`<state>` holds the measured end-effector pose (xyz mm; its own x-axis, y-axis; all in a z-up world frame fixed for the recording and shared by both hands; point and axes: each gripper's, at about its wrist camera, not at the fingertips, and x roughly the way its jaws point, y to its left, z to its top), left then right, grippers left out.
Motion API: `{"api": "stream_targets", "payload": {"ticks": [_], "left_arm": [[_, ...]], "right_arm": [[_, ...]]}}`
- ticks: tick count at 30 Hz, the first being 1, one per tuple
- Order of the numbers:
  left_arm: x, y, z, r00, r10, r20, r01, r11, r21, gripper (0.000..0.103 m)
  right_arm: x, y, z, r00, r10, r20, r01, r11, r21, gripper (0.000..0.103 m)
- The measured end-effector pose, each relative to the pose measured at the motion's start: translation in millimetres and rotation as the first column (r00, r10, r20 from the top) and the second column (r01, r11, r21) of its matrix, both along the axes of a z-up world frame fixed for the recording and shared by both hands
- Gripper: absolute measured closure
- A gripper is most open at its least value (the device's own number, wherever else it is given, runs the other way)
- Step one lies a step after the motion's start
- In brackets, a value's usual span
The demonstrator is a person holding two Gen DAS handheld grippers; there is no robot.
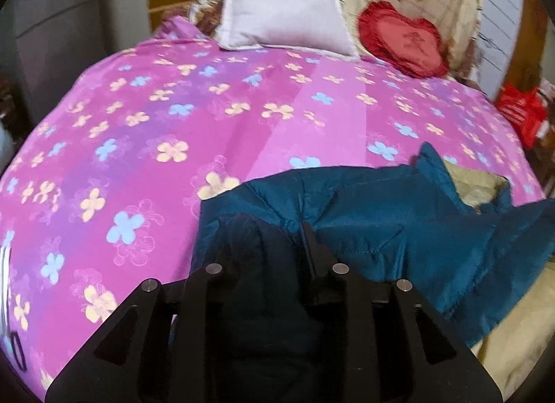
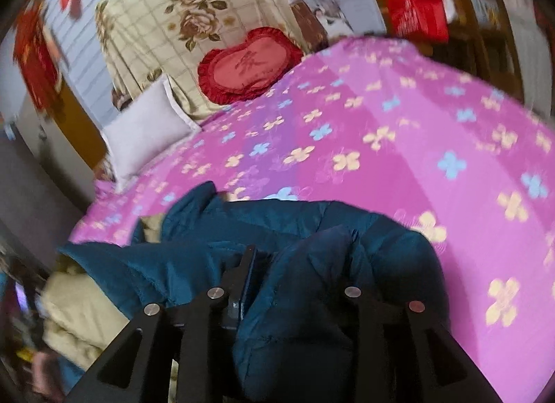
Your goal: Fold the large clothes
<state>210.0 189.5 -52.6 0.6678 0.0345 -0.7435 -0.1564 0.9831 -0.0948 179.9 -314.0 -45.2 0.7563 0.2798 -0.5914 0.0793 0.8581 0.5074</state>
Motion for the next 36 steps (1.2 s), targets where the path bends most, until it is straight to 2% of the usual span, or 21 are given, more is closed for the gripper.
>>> {"api": "stream_targets", "payload": {"ticks": [3, 5, 6, 7, 9, 11, 13, 15, 18, 21, 23, 25, 28, 32, 33, 36], "left_arm": [[-11, 11, 15, 0.999, -0.039, 0.018, 0.040, 0.998, -0.055, 0.070], [-26, 22, 28, 0.997, -0.047, 0.060, 0.053, 0.994, -0.095, 0.055], [-35, 28, 35, 0.996, -0.036, 0.084, 0.044, 0.994, -0.096, 0.036], [-46, 34, 43, 0.993, -0.020, 0.115, 0.031, 0.995, -0.092, 0.025], [-63, 44, 51, 0.987, -0.012, 0.158, 0.027, 0.995, -0.091, 0.025], [-81, 50, 56, 0.985, 0.003, 0.171, 0.009, 0.997, -0.073, 0.025], [-104, 46, 56, 0.986, -0.002, 0.170, 0.011, 0.999, -0.050, 0.025], [-123, 37, 53, 0.985, -0.022, 0.170, 0.028, 0.999, -0.035, 0.025], [-151, 12, 42, 0.985, -0.061, 0.162, 0.065, 0.998, -0.018, 0.025], [-162, -20, 26, 0.984, -0.136, 0.118, 0.138, 0.990, -0.009, 0.025], [-154, -39, 21, 0.979, -0.180, 0.095, 0.179, 0.984, 0.022, 0.025], [-137, -55, 27, 0.979, -0.182, 0.097, 0.176, 0.982, 0.071, 0.025], [-104, -68, 44, 0.978, -0.176, 0.111, 0.169, 0.983, 0.073, 0.025], [-47, -73, 58, 0.982, -0.151, 0.112, 0.140, 0.985, 0.102, 0.025], [-32, -70, 60, 0.983, -0.139, 0.117, 0.128, 0.987, 0.096, 0.025], [7, -59, 57, 0.993, -0.075, 0.096, 0.065, 0.992, 0.104, 0.025]], "right_arm": [[-21, -25, 5, 0.999, -0.006, 0.038, -0.002, 0.976, 0.220, 0.067], [-38, -34, 10, 0.998, -0.014, 0.068, -0.007, 0.956, 0.293, 0.062], [-50, -38, 13, 0.996, -0.025, 0.085, -0.002, 0.953, 0.303, 0.057], [-56, -40, 17, 0.995, -0.033, 0.092, 0.004, 0.955, 0.298, 0.051], [-79, -43, 25, 0.992, -0.030, 0.126, -0.005, 0.963, 0.269, 0.041], [-94, -43, 33, 0.988, -0.014, 0.151, -0.021, 0.974, 0.226, 0.040], [-108, -38, 40, 0.986, 0.008, 0.168, -0.033, 0.989, 0.144, 0.040], [-116, -23, 47, 0.984, 0.062, 0.166, -0.061, 0.998, -0.008, 0.040], [-117, 4, 46, 0.980, 0.150, 0.128, -0.124, 0.974, -0.190, 0.040], [-109, 22, 35, 0.984, 0.166, 0.056, -0.145, 0.951, -0.272, 0.040], [-101, 28, 29, 0.985, 0.172, 0.035, -0.155, 0.946, -0.285, 0.040], [-88, 35, 28, 0.985, 0.169, 0.023, -0.154, 0.942, -0.298, 0.040], [-61, 45, 31, 0.986, 0.165, 0.003, -0.158, 0.947, -0.281, 0.040], [-10, 56, 31, 0.989, 0.125, -0.075, -0.140, 0.955, -0.263, 0.039], [3, 54, 32, 0.992, 0.106, -0.073, -0.121, 0.962, -0.245, 0.035], [29, 45, 27, 0.995, 0.051, -0.081, -0.065, 0.980, -0.188, 0.012]]}}
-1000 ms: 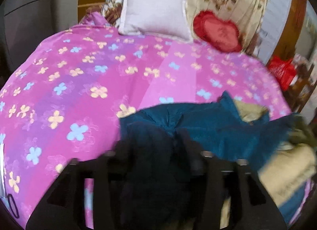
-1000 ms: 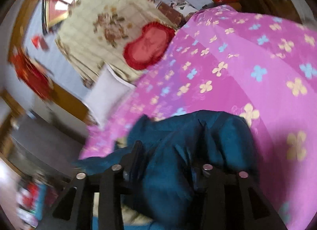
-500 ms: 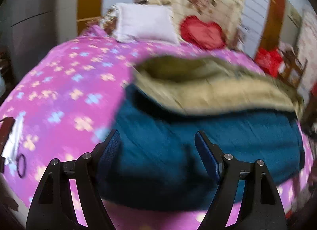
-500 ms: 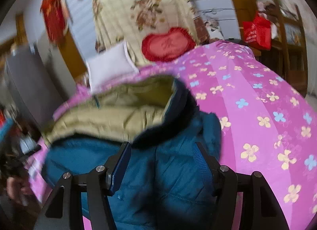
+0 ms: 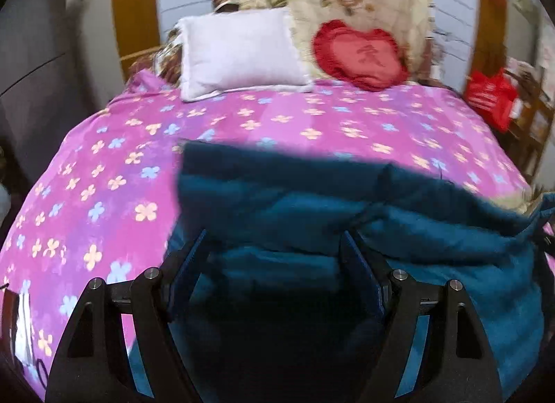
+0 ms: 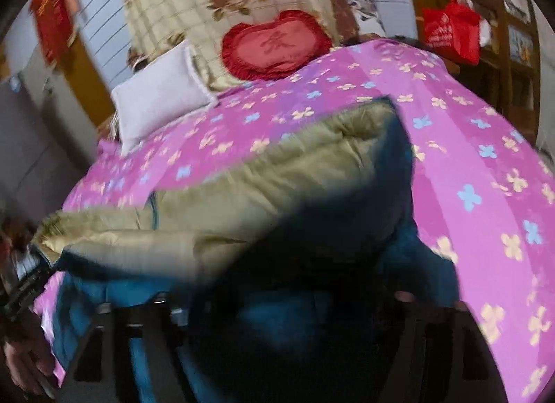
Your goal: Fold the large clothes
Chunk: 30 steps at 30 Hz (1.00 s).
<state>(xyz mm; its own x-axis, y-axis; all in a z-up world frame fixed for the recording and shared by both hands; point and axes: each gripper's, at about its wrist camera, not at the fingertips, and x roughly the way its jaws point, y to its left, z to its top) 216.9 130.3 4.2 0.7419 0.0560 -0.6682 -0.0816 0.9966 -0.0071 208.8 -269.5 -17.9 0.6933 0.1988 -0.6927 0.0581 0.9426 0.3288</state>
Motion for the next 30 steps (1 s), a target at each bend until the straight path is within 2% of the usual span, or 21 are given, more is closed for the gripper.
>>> {"api": "stream_targets", "payload": {"ticks": [3, 5, 9, 11, 13, 16, 18, 20, 22, 30], "left_arm": [[17, 10, -10, 0.998, 0.055, -0.029, -0.055, 0.998, 0.009, 0.025], [18, 14, -17, 0.997, 0.066, -0.031, -0.065, 0.998, 0.007, 0.025], [18, 16, -32, 0.997, 0.075, -0.023, -0.073, 0.994, 0.085, 0.025], [22, 19, -43, 0.994, 0.097, -0.041, -0.091, 0.987, 0.133, 0.025], [25, 30, -58, 0.989, 0.119, -0.085, -0.111, 0.989, 0.096, 0.024], [23, 41, -63, 0.988, 0.138, -0.074, -0.135, 0.990, 0.038, 0.022], [25, 48, -69, 0.983, 0.168, -0.071, -0.168, 0.986, 0.005, 0.022], [29, 48, -73, 0.981, 0.177, -0.082, -0.179, 0.984, -0.009, 0.020], [31, 45, -75, 0.980, 0.182, -0.087, -0.182, 0.983, 0.001, 0.019], [31, 43, -77, 0.979, 0.182, -0.086, -0.181, 0.983, 0.018, 0.019]], "right_arm": [[7, -10, -12, 0.998, -0.042, -0.039, 0.043, 0.998, 0.036, 0.011], [4, -12, -6, 0.999, -0.051, -0.018, 0.051, 0.998, 0.032, 0.011], [-17, -9, 25, 0.991, -0.082, 0.109, 0.087, 0.995, -0.046, 0.011], [-21, 7, 34, 0.986, 0.023, 0.166, -0.012, 0.998, -0.066, 0.011], [-8, 24, 19, 0.986, 0.121, 0.110, -0.112, 0.990, -0.087, 0.010], [23, 22, -29, 0.994, 0.094, -0.064, -0.099, 0.992, -0.077, 0.010], [32, 14, -37, 0.996, 0.073, -0.060, -0.076, 0.995, -0.064, 0.010], [39, 12, -41, 0.997, 0.055, -0.062, -0.061, 0.993, -0.102, 0.009], [43, 7, -47, 0.996, 0.048, -0.074, -0.055, 0.995, -0.088, 0.008], [35, 10, -48, 0.996, 0.041, -0.076, -0.051, 0.990, -0.132, 0.008]]}}
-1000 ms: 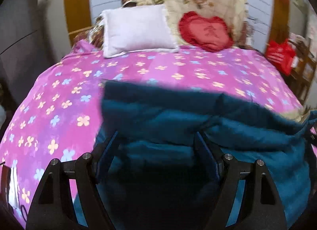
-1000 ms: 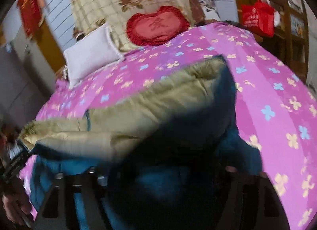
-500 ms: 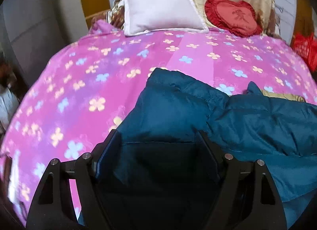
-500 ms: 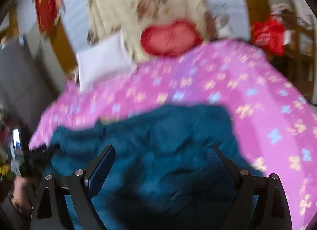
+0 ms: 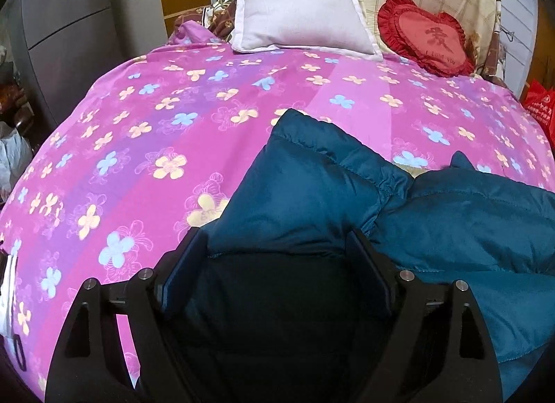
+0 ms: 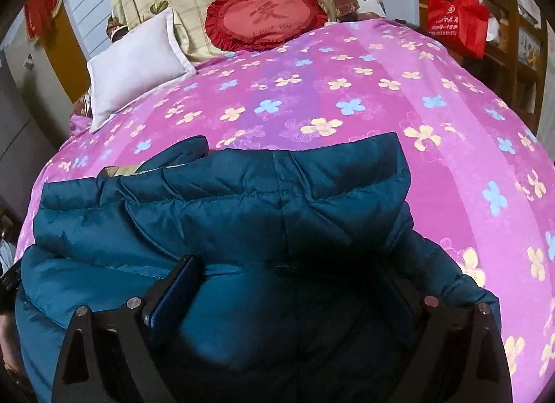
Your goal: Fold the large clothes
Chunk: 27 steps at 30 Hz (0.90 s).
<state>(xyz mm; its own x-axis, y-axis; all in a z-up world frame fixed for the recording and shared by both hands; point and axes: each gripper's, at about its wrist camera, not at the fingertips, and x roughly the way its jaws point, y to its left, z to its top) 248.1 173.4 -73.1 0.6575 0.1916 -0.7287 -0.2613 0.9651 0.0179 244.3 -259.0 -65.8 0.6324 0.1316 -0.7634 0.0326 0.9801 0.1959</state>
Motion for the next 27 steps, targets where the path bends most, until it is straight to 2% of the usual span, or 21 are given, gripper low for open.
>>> {"api": "stream_targets", "payload": {"ticks": [8, 13, 27], "left_arm": [[0.0, 0.4, -0.3, 1.000, 0.000, 0.000, 0.000, 1.000, -0.001, 0.019], [0.1, 0.5, -0.8, 1.000, -0.001, 0.000, 0.001, 1.000, -0.006, 0.019], [0.2, 1.8, -2.8, 1.000, -0.002, -0.002, 0.002, 1.000, -0.012, 0.017]], "right_arm": [[-0.5, -0.4, -0.6, 1.000, -0.001, -0.001, 0.001, 1.000, -0.004, 0.007], [1.7, 1.4, -1.4, 1.000, 0.015, -0.014, -0.014, 1.000, 0.008, 0.001], [2.7, 4.4, -2.5, 1.000, 0.017, -0.022, -0.017, 1.000, -0.002, 0.000]]}}
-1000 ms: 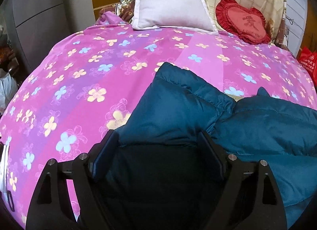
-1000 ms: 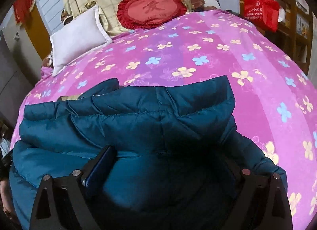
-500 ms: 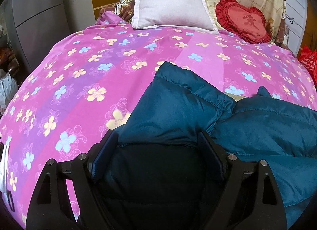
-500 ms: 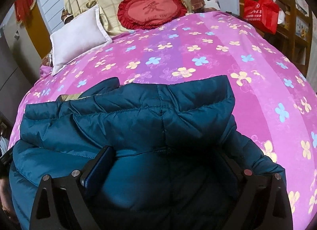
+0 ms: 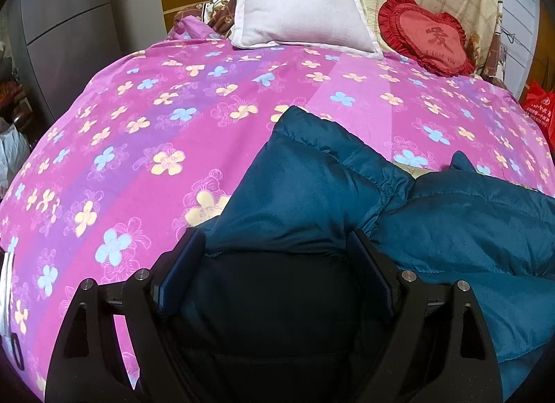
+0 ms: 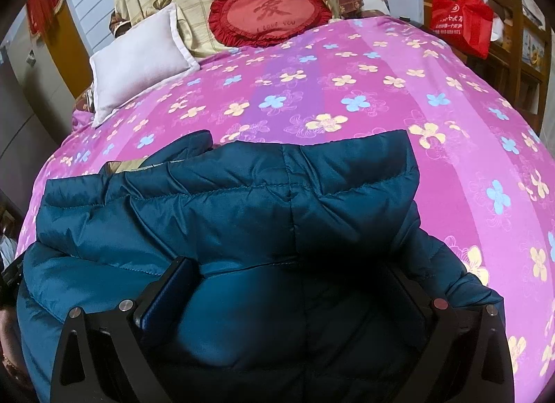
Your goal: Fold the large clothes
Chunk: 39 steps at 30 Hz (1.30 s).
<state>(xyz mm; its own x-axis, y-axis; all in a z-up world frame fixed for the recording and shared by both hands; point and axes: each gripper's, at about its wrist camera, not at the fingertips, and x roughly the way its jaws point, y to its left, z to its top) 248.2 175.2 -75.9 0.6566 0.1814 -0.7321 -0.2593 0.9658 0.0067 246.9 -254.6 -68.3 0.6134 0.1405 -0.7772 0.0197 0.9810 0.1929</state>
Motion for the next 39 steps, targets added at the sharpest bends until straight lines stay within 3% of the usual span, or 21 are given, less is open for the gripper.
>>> {"api": "stream_targets", "payload": {"ticks": [6, 9, 10, 12, 15, 17, 20, 23, 28, 32, 35, 39], "left_arm": [[-1, -1, 6, 0.999, -0.009, -0.033, 0.010, 1.000, 0.017, 0.018], [-27, -9, 46, 0.995, -0.002, 0.096, -0.001, 1.000, 0.025, 0.018], [-38, -20, 63, 0.989, -0.031, 0.146, 0.030, 1.000, 0.006, 0.018], [-51, -46, 81, 0.980, -0.101, 0.174, 0.109, 0.993, -0.039, 0.018], [-56, -110, 82, 0.962, -0.254, 0.104, 0.264, 0.960, -0.095, 0.018], [-51, -153, 73, 0.947, -0.320, 0.043, 0.322, 0.943, -0.079, 0.018], [-24, -192, 46, 0.951, -0.303, -0.055, 0.304, 0.952, 0.012, 0.018], [-3, -201, 15, 0.951, -0.277, -0.138, 0.281, 0.960, 0.005, 0.014], [-6, -203, 7, 0.951, -0.282, -0.125, 0.285, 0.959, -0.001, 0.013], [-21, -163, 37, 0.958, -0.282, -0.048, 0.279, 0.958, -0.063, 0.014], [-51, -122, 72, 0.963, -0.264, 0.046, 0.266, 0.964, -0.030, 0.014], [-83, -65, 88, 0.975, -0.206, 0.082, 0.202, 0.978, 0.053, 0.014]], "right_arm": [[-4, 0, 2, 1.000, 0.008, 0.014, -0.008, 1.000, 0.007, 0.000], [-17, -9, 17, 0.998, -0.016, 0.066, 0.013, 0.999, 0.049, 0.001], [-21, -11, 23, 0.997, -0.026, 0.079, 0.022, 0.998, 0.057, 0.001], [-35, -12, 45, 0.991, -0.046, 0.123, 0.039, 0.997, 0.062, 0.001], [-54, -3, 65, 0.989, -0.067, 0.133, 0.065, 0.998, 0.021, 0.001], [-70, 4, 65, 0.987, -0.105, 0.121, 0.109, 0.994, -0.026, 0.001], [-85, 10, 50, 0.992, -0.096, 0.087, 0.101, 0.993, -0.057, 0.001], [-81, 7, 29, 0.997, -0.071, 0.042, 0.074, 0.995, -0.072, 0.000], [-78, -1, 15, 0.999, -0.037, 0.037, 0.038, 0.999, -0.033, 0.000], [-82, 4, 14, 0.998, -0.032, 0.059, 0.036, 0.997, -0.066, 0.000], [-90, 6, 24, 0.995, -0.035, 0.093, 0.041, 0.997, -0.068, 0.000], [-121, 7, 49, 0.980, -0.041, 0.192, 0.051, 0.998, -0.046, 0.000]]}}
